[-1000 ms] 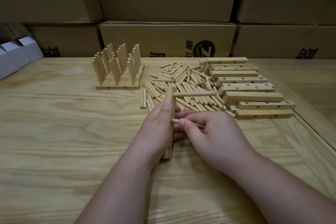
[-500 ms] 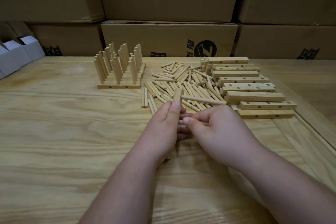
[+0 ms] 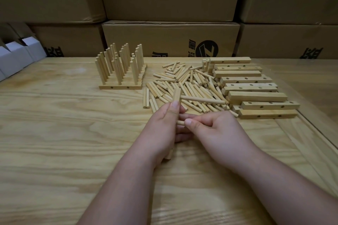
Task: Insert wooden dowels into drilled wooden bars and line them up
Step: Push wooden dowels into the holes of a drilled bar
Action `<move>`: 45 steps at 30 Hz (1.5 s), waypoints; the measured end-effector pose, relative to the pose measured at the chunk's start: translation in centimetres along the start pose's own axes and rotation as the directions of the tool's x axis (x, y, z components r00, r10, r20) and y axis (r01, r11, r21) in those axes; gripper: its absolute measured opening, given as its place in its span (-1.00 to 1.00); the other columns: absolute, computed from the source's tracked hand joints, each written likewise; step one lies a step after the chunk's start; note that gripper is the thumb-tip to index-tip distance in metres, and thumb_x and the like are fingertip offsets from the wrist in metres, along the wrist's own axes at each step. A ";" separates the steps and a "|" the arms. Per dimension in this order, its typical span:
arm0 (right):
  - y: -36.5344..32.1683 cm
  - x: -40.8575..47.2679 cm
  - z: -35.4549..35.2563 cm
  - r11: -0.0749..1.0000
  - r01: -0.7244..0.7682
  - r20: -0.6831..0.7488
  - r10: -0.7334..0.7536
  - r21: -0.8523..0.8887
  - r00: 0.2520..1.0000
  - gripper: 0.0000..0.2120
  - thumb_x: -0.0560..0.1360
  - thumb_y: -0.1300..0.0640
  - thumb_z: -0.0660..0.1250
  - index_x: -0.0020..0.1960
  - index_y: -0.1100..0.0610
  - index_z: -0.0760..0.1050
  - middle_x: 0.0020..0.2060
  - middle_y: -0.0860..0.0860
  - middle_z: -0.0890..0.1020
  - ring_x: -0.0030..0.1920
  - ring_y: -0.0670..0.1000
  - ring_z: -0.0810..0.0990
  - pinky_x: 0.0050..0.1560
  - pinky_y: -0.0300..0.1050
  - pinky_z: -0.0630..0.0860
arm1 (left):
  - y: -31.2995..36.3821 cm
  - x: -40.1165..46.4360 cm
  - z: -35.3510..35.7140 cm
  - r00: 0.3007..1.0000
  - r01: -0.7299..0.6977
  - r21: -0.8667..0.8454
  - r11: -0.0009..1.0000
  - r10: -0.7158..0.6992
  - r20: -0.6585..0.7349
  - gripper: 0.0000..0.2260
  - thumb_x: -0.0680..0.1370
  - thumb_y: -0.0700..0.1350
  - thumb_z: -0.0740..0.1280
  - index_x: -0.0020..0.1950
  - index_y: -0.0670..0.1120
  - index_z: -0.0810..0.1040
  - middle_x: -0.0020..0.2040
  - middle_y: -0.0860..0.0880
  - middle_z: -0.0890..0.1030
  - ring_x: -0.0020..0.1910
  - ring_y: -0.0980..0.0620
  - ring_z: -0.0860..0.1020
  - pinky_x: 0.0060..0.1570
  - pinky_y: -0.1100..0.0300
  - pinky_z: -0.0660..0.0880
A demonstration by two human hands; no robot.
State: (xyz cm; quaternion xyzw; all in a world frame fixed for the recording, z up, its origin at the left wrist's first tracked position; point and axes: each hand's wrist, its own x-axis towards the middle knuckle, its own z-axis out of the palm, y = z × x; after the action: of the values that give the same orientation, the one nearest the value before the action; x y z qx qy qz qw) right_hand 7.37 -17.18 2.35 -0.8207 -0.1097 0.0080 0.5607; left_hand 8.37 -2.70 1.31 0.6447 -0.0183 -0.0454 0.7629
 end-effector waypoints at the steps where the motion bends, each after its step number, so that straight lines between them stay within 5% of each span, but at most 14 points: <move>1: 0.0 0.0 0.0 1.000 -0.002 0.010 0.002 0.018 1.000 -0.78 0.59 0.16 0.37 -0.15 0.00 0.76 -0.07 -0.28 0.71 0.09 -0.33 0.61 0.24 -0.16 0.50 | 0.0 0.0 0.0 1.000 0.000 0.005 1.000 0.000 0.003 -0.69 0.73 0.05 0.09 0.02 -0.13 0.49 -0.25 0.00 0.71 -0.21 0.00 0.71 -0.23 0.16 0.64; 7: -0.1 0.0 0.0 1.000 0.000 0.003 0.000 0.003 1.000 -0.80 0.58 0.14 0.38 -0.14 0.02 0.76 -0.08 -0.31 0.71 0.07 -0.36 0.61 0.12 -0.30 0.48 | -0.5 0.3 -0.1 1.000 -0.009 0.041 0.999 0.010 -0.030 -0.66 0.72 0.09 0.10 0.04 -0.10 0.54 -0.19 0.01 0.74 -0.19 0.00 0.73 -0.22 0.17 0.64; 11: 0.0 0.4 -0.6 0.998 0.028 -0.059 -0.031 -0.048 0.998 -0.85 0.57 0.06 0.38 -0.12 0.04 0.68 -0.17 -0.29 0.71 -0.08 -0.31 0.64 -0.03 -0.29 0.50 | -0.5 0.6 -0.2 0.997 0.015 -0.084 0.996 -0.021 -0.078 -0.64 0.72 0.09 0.11 0.08 -0.10 0.60 -0.12 -0.09 0.75 -0.14 -0.12 0.74 -0.17 0.03 0.69; 16: 0.1 0.3 -0.7 0.959 0.070 -0.118 -0.038 0.276 0.992 -0.87 0.64 0.17 0.24 -0.01 0.23 0.48 -0.46 -0.12 0.62 -0.51 -0.19 0.50 -0.52 -0.36 0.37 | -0.3 0.9 -0.6 0.997 0.066 -0.191 0.979 -0.074 -0.034 -0.61 0.73 0.09 0.07 0.19 -0.19 0.51 -0.03 -0.20 0.74 -0.05 -0.24 0.73 -0.02 -0.10 0.68; 19: 0.4 0.1 -0.8 0.926 0.119 -0.135 -0.074 0.359 0.988 -0.74 0.58 -0.03 0.21 -0.03 0.15 0.52 -0.41 0.00 0.64 -0.49 -0.02 0.50 -0.51 -0.20 0.40 | -0.3 0.9 -0.6 0.996 0.078 -0.212 0.974 -0.083 -0.017 -0.59 0.74 0.10 0.04 0.19 -0.19 0.50 0.01 -0.21 0.74 -0.01 -0.26 0.72 0.10 -0.18 0.63; 25: 0.8 0.1 -0.7 0.871 0.211 -0.122 -0.174 0.444 0.977 -0.62 0.59 -0.08 0.12 -0.07 0.14 0.60 -0.37 0.20 0.60 -0.45 0.16 0.51 -0.44 -0.08 0.41 | -0.1 0.9 -0.7 0.994 0.094 -0.230 0.969 -0.104 -0.033 -0.52 0.74 0.12 0.01 0.15 -0.18 0.58 -0.04 -0.16 0.75 -0.10 -0.16 0.74 -0.23 0.08 0.67; 29: 0.6 -0.2 -0.6 0.853 0.244 -0.058 -0.245 0.462 0.968 -0.60 0.60 -0.07 0.13 0.02 0.17 0.64 -0.32 0.21 0.62 -0.41 0.17 0.53 -0.44 -0.09 0.43 | -0.3 0.8 -0.8 0.996 0.065 -0.165 0.984 -0.075 -0.052 -0.52 0.73 0.14 0.02 0.11 -0.13 0.64 -0.07 -0.14 0.75 -0.17 -0.11 0.74 -0.27 0.13 0.63; 34: 0.4 -0.1 -0.1 0.847 0.174 0.039 -0.223 0.502 0.974 -0.53 0.56 -0.17 0.16 0.12 0.14 0.65 -0.24 0.23 0.64 -0.37 0.17 0.55 -0.41 -0.06 0.42 | -0.3 0.7 -0.9 0.996 0.047 -0.112 0.993 -0.055 -0.064 -0.48 0.73 0.17 0.00 0.12 -0.12 0.65 -0.41 -0.08 0.64 -0.42 -0.01 0.64 -0.41 0.22 0.55; 40: 0.8 -0.2 -0.3 0.889 0.212 -0.074 -0.199 0.407 0.977 -0.53 0.57 -0.22 0.10 0.01 0.06 0.67 -0.33 0.20 0.63 -0.39 0.13 0.54 -0.38 -0.05 0.43 | -0.2 0.7 -0.6 0.993 0.052 -0.207 0.977 -0.073 -0.094 -0.52 0.73 0.17 0.00 0.13 -0.11 0.60 -0.04 -0.19 0.74 -0.15 -0.17 0.74 -0.27 0.08 0.64; 45: 1.6 0.4 -1.1 0.970 0.238 -0.299 -0.244 -0.058 0.922 -0.85 0.61 0.10 0.31 -0.06 -0.05 0.64 -0.23 -0.10 0.66 -0.20 -0.15 0.61 -0.19 -0.38 0.47 | 0.3 1.0 -0.8 0.959 -0.058 -0.431 0.900 -0.070 -0.276 -0.55 0.73 0.16 0.00 0.14 -0.09 0.57 -0.12 -0.14 0.75 -0.42 -0.03 0.64 -0.37 0.10 0.62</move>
State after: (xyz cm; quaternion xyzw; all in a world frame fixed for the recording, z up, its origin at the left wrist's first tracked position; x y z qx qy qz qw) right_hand 8.19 -18.68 1.34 -0.7982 -0.1223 -0.1885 0.5590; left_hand 9.46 -1.98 1.43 0.4579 0.1041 0.0423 0.8819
